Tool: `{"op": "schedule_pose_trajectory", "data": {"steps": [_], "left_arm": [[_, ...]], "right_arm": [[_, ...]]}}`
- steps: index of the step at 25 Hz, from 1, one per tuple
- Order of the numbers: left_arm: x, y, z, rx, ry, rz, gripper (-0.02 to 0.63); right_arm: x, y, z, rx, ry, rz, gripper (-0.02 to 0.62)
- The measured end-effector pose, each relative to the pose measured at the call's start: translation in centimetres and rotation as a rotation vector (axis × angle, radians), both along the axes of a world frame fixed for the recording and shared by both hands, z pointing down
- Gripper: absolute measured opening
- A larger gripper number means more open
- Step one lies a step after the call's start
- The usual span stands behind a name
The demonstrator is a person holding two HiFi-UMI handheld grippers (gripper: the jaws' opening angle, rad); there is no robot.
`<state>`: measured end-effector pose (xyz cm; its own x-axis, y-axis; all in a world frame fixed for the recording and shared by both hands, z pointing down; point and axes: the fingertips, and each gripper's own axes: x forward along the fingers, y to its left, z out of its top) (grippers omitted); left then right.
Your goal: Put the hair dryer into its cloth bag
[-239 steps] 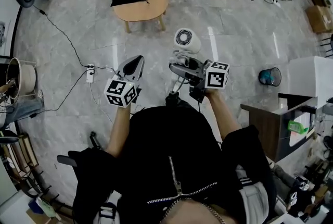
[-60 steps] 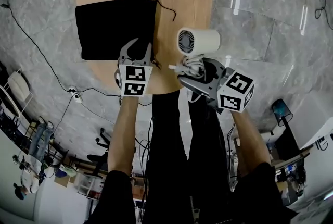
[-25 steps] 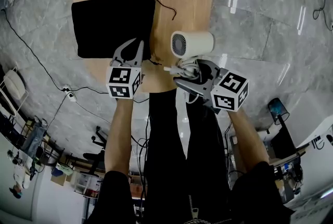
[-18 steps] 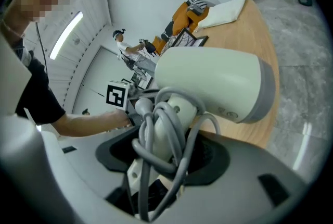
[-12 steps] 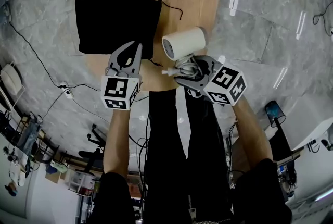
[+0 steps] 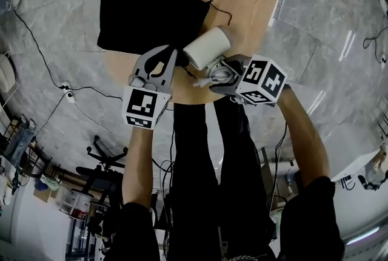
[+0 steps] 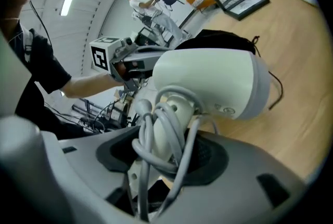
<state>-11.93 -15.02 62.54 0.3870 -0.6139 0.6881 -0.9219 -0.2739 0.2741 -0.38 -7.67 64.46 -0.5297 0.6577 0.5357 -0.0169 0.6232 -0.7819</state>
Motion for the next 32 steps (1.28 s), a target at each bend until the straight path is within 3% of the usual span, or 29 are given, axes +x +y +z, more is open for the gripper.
{"op": "schedule_pose_trajectory", "data": {"steps": [8, 15, 23, 32], "left_arm": [[-0.1, 0.0, -1.1, 0.049, 0.014, 0.001, 0.028], [-0.2, 0.9, -2.2, 0.088, 0.036, 0.004, 0.028], [0.3, 2.7, -1.4, 0.058, 0.026, 0.054, 0.028], [1.7, 4.0, 0.0, 0.020, -0.003, 0.150, 0.028]], "right_arm": [[-0.7, -0.9, 2.0, 0.081, 0.060, -0.353, 0.244], [-2.0, -1.1, 2.8, 0.120, 0.079, -0.501, 0.244], [-3.5, -2.3, 3.2, 0.140, 0.090, -0.526, 0.239], [-4.3, -3.3, 3.7, 0.099, 0.105, -0.421, 0.239]]}}
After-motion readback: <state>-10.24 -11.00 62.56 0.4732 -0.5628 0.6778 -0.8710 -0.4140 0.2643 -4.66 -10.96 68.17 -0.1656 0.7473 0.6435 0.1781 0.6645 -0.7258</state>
